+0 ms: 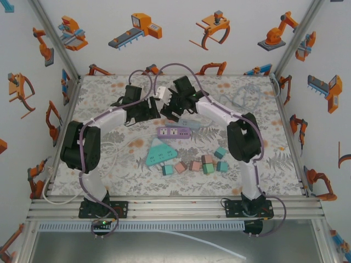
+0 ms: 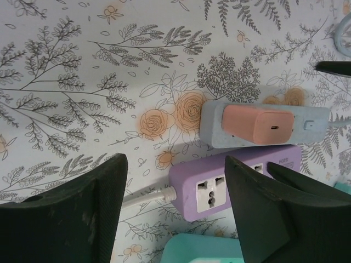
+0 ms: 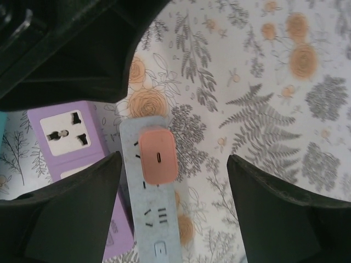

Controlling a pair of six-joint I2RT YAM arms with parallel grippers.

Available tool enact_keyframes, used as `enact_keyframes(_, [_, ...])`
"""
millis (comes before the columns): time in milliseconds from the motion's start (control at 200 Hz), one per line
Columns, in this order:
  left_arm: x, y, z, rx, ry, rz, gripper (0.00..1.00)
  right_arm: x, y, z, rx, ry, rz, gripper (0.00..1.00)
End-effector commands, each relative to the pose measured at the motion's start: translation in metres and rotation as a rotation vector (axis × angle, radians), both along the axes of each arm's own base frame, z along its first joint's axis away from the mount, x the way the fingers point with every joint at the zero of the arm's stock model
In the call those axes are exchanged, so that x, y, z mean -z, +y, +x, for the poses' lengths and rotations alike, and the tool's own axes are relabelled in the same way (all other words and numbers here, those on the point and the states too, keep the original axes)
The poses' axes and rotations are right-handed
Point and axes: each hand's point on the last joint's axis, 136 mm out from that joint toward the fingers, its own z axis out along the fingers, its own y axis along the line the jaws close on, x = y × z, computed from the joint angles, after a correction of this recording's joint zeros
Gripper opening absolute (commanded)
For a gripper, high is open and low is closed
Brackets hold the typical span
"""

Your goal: Pull the plug off the socket

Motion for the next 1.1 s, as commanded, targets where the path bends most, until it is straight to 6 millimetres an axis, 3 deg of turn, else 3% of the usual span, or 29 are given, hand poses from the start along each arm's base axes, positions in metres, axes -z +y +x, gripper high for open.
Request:
enact_keyframes(0, [-0.012, -0.008, 0.010, 0.052, -0.042, -0.042, 0.65, 0.000, 0.005, 0.000, -0.069, 0.049, 0.032, 0.67])
enact_keyframes(225, [0.001, -0.021, 0.013, 0.088, -0.010, -0.096, 0.64, 0.023, 0.005, 0.000, -0.103, 0.150, 0.039, 0.54])
enact_keyframes(571, [0.024, -0.033, 0.021, 0.083, 0.059, -0.138, 0.60, 0.034, 0.003, -0.002, -0.140, 0.170, 0.047, 0.43])
enact_keyframes(671, [0.033, -0.030, 0.022, 0.073, 0.089, -0.121, 0.59, 0.038, 0.003, -0.003, -0.146, 0.179, 0.047, 0.42])
enact_keyframes(801, [0.043, -0.042, 0.015, 0.131, 0.145, -0.148, 0.59, 0.041, 0.002, -0.001, -0.138, 0.175, 0.037, 0.47])
enact_keyframes(1096, [0.070, -0.030, 0.003, 0.103, 0.250, -0.075, 0.52, 0.046, 0.002, 0.001, -0.134, 0.179, 0.029, 0.46])
